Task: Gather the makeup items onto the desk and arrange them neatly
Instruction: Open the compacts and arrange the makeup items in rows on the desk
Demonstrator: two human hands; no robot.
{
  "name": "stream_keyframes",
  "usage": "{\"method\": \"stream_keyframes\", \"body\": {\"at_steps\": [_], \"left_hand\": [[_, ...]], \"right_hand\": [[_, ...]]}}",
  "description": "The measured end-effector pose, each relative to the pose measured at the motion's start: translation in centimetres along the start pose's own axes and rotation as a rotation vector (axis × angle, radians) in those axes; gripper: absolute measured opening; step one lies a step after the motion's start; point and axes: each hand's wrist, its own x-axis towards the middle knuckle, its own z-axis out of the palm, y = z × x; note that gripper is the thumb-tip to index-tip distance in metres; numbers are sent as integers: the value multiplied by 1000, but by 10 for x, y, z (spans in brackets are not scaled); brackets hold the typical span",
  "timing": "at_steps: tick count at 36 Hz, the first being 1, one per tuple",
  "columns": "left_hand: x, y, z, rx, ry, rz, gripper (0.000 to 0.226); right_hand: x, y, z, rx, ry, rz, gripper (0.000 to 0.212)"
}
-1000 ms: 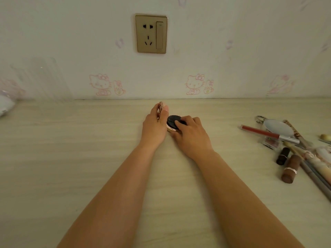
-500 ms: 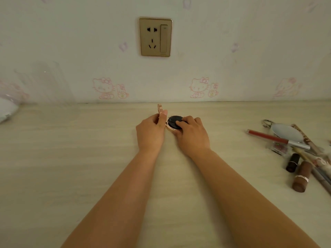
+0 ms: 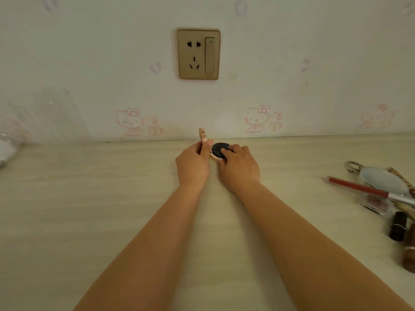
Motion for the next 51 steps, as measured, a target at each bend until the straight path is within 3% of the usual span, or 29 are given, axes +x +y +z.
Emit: {"method": "stream_keyframes", "body": {"at_steps": [16, 22, 25, 28, 32, 39, 46, 51], "left_hand": [[3, -1, 3, -15, -18, -27, 30], [-5, 2, 2, -25, -3, -83, 35], [-18, 7, -4, -113, 91, -124, 52], [-39, 15, -11, -153, 213, -38, 42], [-79, 32, -7, -110, 59, 111, 30], [-147, 77, 33, -105, -251, 149, 21], [-187, 119, 76, -90, -386, 222, 23], [-187, 139, 104, 8, -431, 327, 21]], "right_hand": [[5, 5, 3, -7, -50, -36, 46], [-4, 4, -3, 182, -1, -1, 48], [-17, 3, -10, 261, 33, 62, 50], [-36, 2, -18, 363, 97, 138, 45], [-73, 11, -40, 511, 165, 286, 35], [-138, 54, -80, 502, 291, 345, 27], [-181, 109, -115, 254, 406, 378, 25], [-183, 146, -139, 231, 457, 386, 25]]}}
